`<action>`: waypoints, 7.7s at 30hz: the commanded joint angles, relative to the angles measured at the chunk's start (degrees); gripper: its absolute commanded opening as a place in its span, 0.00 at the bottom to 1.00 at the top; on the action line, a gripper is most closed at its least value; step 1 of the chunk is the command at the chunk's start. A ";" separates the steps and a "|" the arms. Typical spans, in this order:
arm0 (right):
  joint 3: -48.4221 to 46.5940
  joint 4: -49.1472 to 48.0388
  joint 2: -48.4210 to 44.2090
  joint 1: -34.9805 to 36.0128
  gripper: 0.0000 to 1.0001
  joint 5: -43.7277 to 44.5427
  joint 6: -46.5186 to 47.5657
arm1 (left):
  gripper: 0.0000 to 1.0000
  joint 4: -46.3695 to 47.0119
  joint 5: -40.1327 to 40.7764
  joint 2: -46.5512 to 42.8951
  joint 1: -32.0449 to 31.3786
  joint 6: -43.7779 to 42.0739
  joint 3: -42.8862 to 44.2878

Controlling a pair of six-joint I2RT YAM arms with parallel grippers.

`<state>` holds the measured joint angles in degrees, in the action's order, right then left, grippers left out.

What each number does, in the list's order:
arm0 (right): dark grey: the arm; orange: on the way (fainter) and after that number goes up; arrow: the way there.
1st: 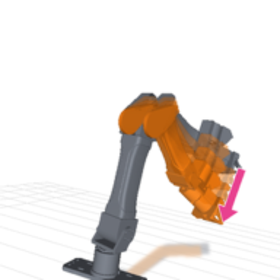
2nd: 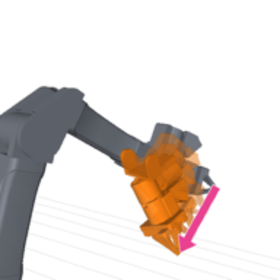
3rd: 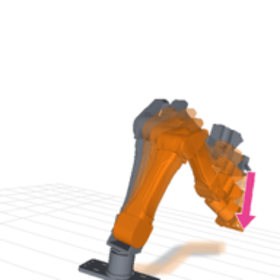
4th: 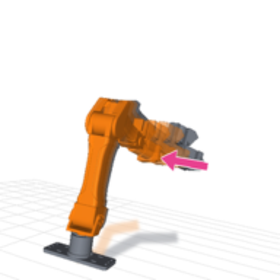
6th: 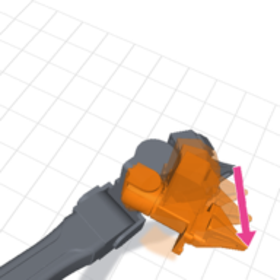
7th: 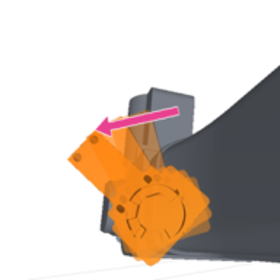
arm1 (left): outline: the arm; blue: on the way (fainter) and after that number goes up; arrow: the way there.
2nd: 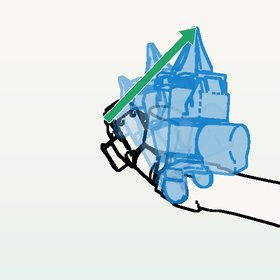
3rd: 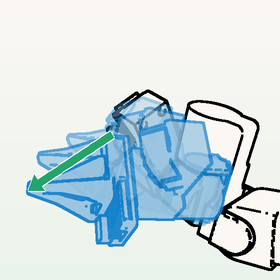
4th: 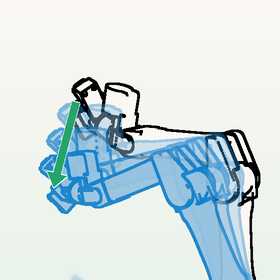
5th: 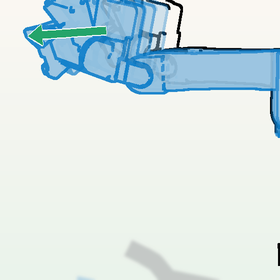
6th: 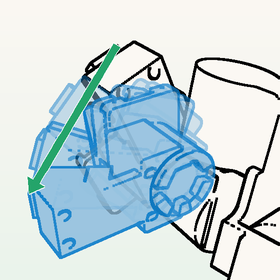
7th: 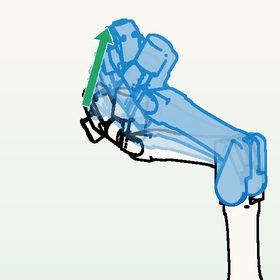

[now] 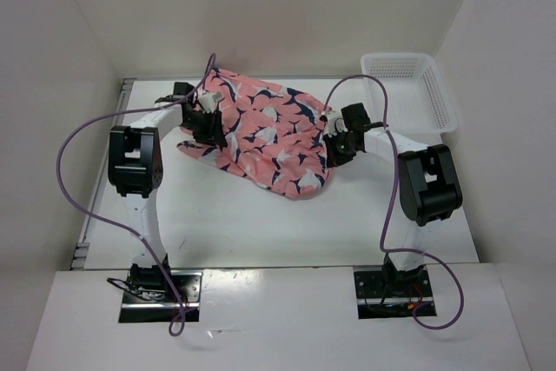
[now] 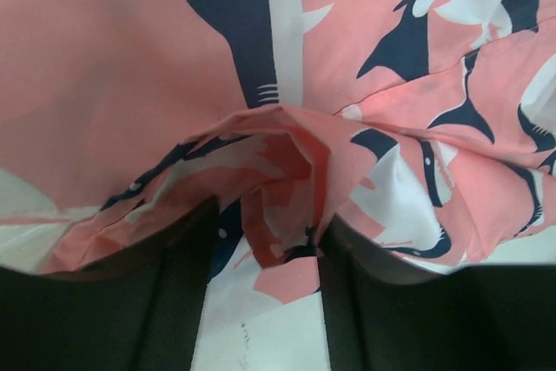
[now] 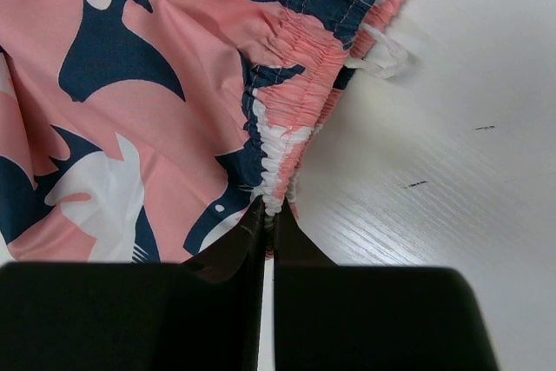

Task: Fold and stack the shorts
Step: Fold the shorts

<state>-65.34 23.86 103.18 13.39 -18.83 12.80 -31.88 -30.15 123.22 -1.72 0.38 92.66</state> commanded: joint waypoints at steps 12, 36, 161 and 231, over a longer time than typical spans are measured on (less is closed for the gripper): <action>-1.72 2.60 -1.49 0.24 0.00 0.19 4.24 | 0.04 -8.37 -2.65 -9.47 0.40 -0.38 0.16; 12.52 30.98 -23.81 6.47 0.01 4.59 37.30 | 0.09 -42.13 11.60 -35.42 3.04 -0.38 -31.49; -27.64 3.13 10.65 2.61 0.02 16.98 13.39 | 0.00 -16.09 24.01 31.33 -4.96 -0.38 87.07; 3.39 -0.49 -9.15 22.91 0.25 7.76 17.36 | 0.73 -16.03 19.42 -13.89 -14.99 -0.38 -18.49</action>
<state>-59.64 25.47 91.50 36.47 -11.90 35.94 -49.91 -12.12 105.08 -18.85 0.21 73.41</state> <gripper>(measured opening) 0.258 0.730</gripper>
